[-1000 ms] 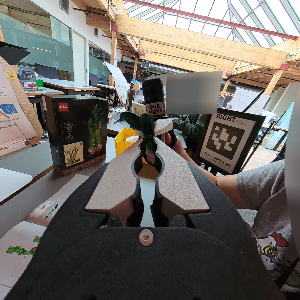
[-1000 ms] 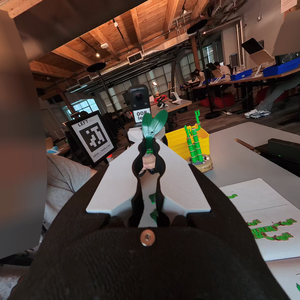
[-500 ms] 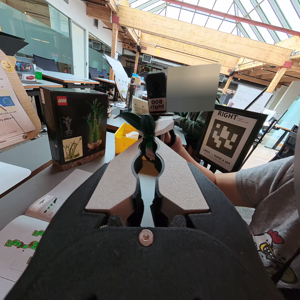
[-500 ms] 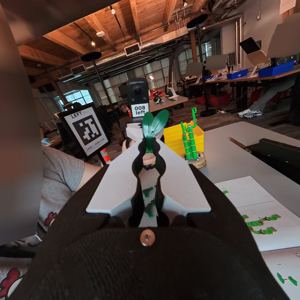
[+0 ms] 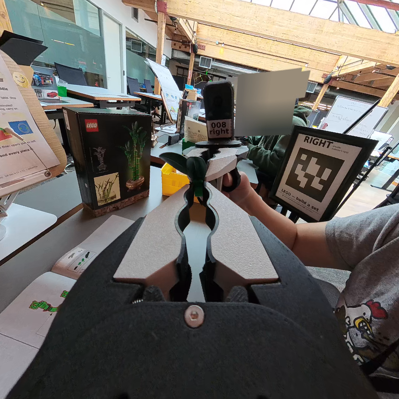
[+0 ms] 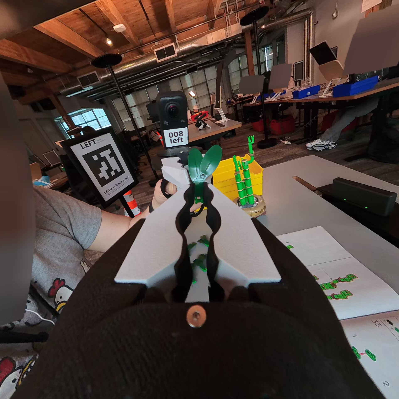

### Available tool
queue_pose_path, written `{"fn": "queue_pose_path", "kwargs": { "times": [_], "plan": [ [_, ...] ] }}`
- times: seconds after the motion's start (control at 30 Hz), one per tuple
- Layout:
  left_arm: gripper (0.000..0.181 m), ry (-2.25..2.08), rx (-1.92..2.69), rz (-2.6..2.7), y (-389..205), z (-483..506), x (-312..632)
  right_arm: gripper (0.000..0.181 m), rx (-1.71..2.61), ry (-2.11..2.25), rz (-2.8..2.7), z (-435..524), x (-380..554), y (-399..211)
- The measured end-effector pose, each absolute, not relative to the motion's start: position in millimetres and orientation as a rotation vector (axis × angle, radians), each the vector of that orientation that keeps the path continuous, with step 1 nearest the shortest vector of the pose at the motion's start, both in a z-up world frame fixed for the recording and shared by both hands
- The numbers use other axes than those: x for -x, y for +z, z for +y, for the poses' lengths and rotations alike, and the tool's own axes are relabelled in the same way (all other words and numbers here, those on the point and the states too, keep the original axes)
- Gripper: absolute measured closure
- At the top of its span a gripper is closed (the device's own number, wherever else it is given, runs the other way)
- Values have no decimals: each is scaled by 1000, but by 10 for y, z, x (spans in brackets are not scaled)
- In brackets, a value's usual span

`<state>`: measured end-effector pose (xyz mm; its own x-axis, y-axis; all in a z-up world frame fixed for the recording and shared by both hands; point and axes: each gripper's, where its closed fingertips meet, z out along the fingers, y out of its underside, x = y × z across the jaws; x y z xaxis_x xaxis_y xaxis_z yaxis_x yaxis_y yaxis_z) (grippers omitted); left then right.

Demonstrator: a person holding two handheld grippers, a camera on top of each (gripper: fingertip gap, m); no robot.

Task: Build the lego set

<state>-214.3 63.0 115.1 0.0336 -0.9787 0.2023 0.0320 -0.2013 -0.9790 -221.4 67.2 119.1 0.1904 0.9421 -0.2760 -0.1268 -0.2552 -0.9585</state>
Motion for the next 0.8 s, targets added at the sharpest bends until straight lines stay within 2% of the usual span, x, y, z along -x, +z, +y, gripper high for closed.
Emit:
{"fn": "queue_pose_path", "kwargs": {
  "times": [0.43,0.57,0.7,0.8],
  "plan": [
    [176,-1509,1312,961,1286,599,2145,175,1342,1276,-807,666,2207,1345],
    [176,-1539,1315,927,1299,630,2161,158,1310,1203,-792,699,2185,1396],
    [176,-1613,1307,814,1362,715,2223,137,1173,856,-835,704,2134,1496],
    [176,-1641,1290,736,1398,760,2250,138,1075,437,-915,689,2187,1480]
  ]
}}
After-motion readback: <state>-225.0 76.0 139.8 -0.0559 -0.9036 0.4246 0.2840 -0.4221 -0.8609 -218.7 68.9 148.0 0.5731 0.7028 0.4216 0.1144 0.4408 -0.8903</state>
